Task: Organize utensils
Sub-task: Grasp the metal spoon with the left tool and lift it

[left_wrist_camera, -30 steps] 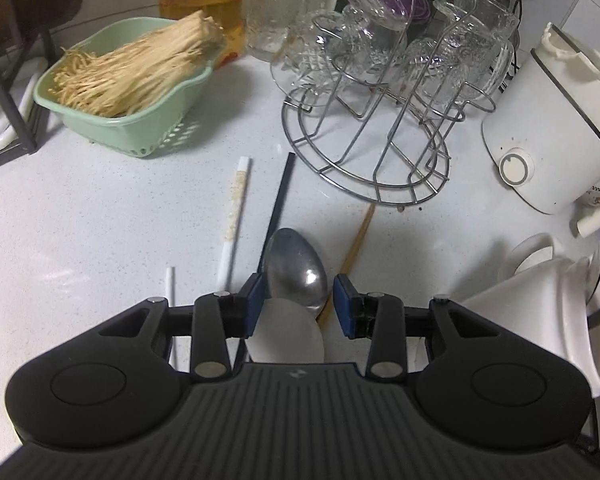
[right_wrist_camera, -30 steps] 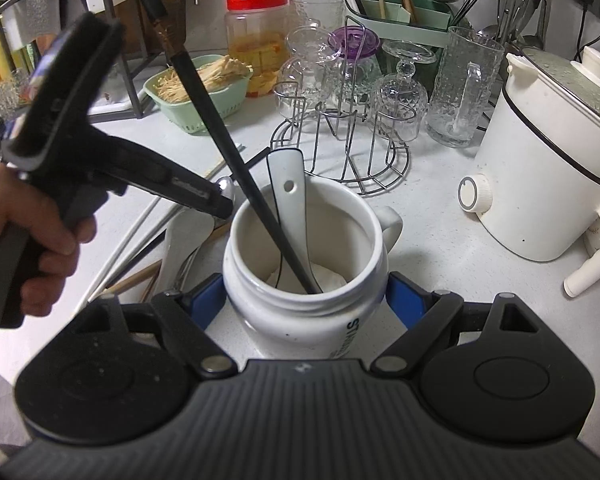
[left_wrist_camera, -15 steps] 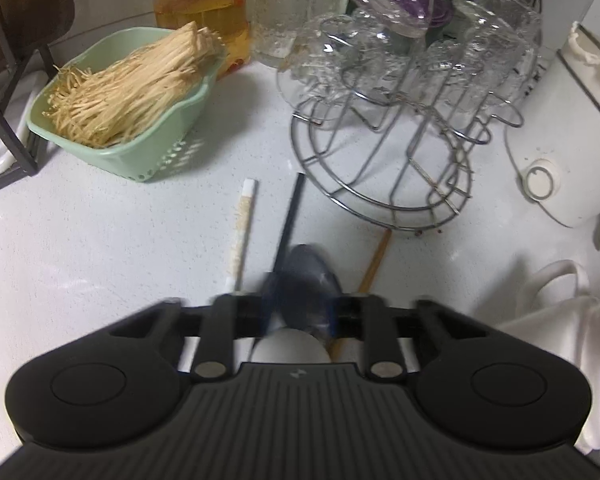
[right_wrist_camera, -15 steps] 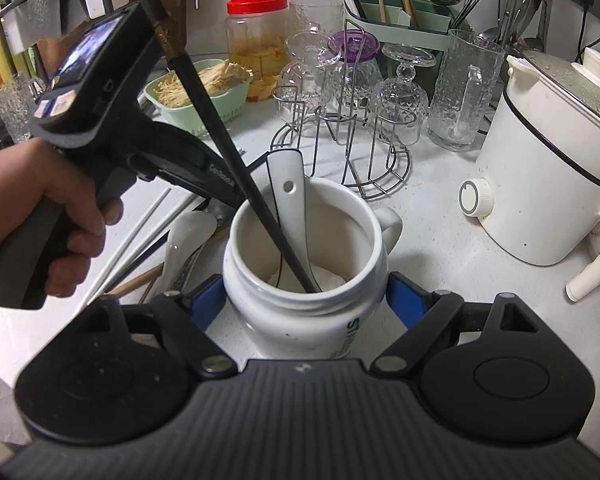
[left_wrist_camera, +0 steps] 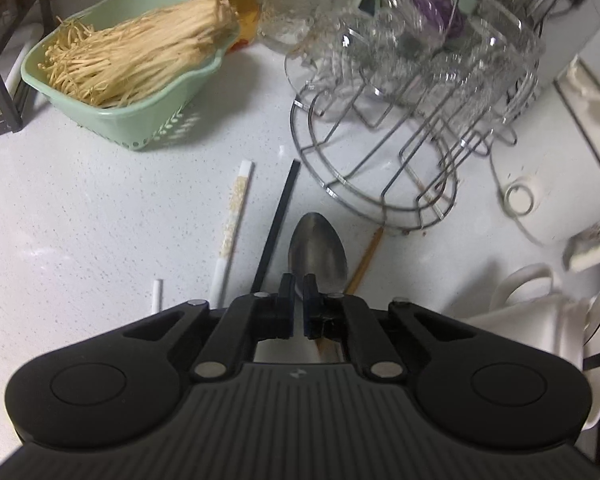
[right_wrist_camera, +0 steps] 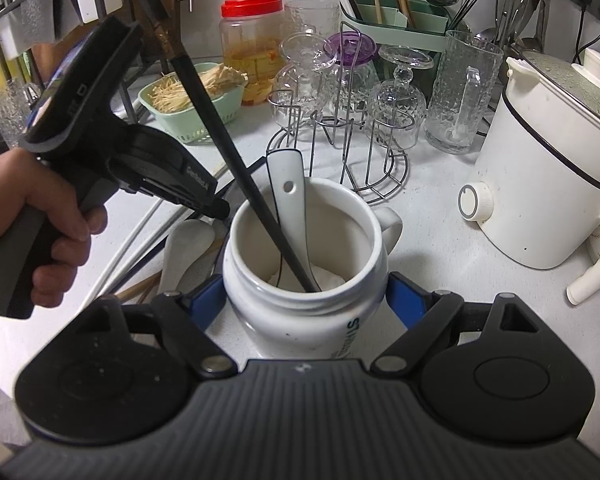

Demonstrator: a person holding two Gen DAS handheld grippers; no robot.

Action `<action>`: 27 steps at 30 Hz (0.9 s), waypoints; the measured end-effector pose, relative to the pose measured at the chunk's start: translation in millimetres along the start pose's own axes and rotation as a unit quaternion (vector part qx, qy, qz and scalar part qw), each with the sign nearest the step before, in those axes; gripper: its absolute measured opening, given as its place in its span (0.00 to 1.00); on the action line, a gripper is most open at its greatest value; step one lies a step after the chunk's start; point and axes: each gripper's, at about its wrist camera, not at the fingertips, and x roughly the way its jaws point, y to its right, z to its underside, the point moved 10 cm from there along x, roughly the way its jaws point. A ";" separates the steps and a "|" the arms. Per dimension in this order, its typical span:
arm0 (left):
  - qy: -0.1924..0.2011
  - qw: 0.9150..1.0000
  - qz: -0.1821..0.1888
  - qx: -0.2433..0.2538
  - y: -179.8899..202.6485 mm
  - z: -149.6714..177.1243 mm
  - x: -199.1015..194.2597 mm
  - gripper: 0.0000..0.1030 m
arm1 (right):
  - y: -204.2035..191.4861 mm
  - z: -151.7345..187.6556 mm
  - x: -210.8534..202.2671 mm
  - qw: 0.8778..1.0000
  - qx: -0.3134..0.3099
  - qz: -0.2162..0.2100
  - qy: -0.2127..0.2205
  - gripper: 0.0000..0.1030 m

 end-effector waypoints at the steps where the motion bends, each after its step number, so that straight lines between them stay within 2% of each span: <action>1: 0.003 1.000 0.005 -0.002 1.2 -1.3 -1.4 0.05 | -0.1 0.0 -0.1 1.000 0.000 0.000 0.000 0.86; 4: 0.011 1.000 0.018 -0.002 5.7 -5.4 -4.0 0.05 | 0.2 -0.5 0.2 1.000 -0.002 -0.001 -0.001 0.86; 5: 0.014 1.000 0.017 -0.002 6.8 -6.6 -4.0 0.09 | 0.5 -0.7 0.3 1.000 -0.003 -0.002 -0.002 0.86; 7: 0.016 1.000 0.012 0.002 8.8 -9.0 -2.8 0.23 | 0.9 -0.8 0.3 1.000 -0.004 -0.003 -0.003 0.86; 8: 0.018 1.000 0.011 0.004 9.4 -9.9 -2.1 0.35 | 1.0 -0.7 0.3 1.000 -0.005 -0.003 -0.003 0.86; 9: 0.020 1.000 0.012 0.006 10.8 -10.7 -1.6 0.38 | 1.2 -0.8 0.2 1.000 -0.005 -0.003 -0.003 0.86; 27: 0.011 0.999 -0.014 0.039 19.0 -22.9 22.4 0.38 | 0.2 -1.4 0.6 1.000 -0.011 -0.009 -0.005 0.86</action>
